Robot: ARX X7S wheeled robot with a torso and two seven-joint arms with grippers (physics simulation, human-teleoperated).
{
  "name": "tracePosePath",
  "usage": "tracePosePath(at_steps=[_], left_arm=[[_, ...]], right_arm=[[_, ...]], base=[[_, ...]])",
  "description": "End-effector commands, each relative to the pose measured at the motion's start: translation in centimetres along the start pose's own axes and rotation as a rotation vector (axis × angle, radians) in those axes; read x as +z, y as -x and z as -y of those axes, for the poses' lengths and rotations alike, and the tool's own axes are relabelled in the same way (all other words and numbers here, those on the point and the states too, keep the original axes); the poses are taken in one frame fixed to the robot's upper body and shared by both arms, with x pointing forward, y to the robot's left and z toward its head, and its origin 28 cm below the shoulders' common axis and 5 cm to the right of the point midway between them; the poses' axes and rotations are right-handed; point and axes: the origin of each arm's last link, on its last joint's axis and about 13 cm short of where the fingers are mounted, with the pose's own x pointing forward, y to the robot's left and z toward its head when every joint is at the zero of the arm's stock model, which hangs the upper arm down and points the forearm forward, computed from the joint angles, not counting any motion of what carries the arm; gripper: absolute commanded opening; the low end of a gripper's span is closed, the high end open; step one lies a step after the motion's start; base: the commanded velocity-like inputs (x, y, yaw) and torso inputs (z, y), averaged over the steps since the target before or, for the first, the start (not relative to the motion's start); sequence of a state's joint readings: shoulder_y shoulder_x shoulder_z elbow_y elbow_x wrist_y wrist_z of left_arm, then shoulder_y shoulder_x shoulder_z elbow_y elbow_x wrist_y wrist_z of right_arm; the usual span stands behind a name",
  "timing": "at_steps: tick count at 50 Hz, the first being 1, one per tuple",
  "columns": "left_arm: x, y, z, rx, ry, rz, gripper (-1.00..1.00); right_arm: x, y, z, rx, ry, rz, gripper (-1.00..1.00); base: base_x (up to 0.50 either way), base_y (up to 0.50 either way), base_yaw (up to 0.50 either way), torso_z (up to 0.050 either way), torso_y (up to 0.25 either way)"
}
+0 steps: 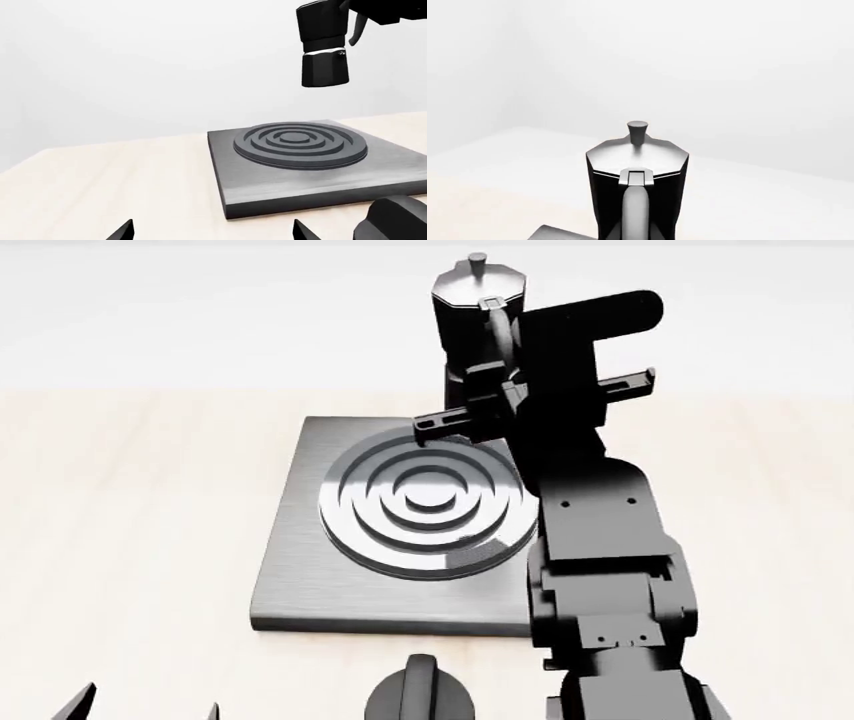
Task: Put the moka pot on the stove.
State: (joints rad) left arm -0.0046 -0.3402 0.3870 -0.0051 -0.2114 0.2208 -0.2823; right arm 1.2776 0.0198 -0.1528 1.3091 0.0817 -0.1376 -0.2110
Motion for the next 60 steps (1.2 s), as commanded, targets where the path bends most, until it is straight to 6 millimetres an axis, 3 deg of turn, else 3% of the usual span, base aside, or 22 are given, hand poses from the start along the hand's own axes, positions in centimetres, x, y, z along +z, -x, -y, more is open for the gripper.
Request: tracePosePath(at_steps=[1,15,27,60], left_arm=[[0.0,0.0,0.0,0.001,-0.001,0.002,1.00],[0.1,0.1,0.0,0.003,0.001,0.004,1.00],[0.2,0.1,-0.1,0.004,0.003,0.006,1.00],[0.2,0.1,-0.2,0.010,0.003,0.010,1.00]], right_arm=[[1.0,-0.6,-1.3,0.043,-0.022,0.025,-1.00],[0.8,-0.7,-2.4,0.073,-0.062,0.009,-1.00],[-1.1,0.0,-2.3,0.041,-0.072,-0.067,-1.00],[-3.0,0.6,-3.9,0.067,-0.152,-0.127,-1.00]], base=[[0.00,0.00,0.00,0.000,0.000],[0.00,0.00,0.00,0.000,0.001],[0.00,0.00,0.00,0.000,0.001],[0.00,0.00,0.00,0.000,0.001]])
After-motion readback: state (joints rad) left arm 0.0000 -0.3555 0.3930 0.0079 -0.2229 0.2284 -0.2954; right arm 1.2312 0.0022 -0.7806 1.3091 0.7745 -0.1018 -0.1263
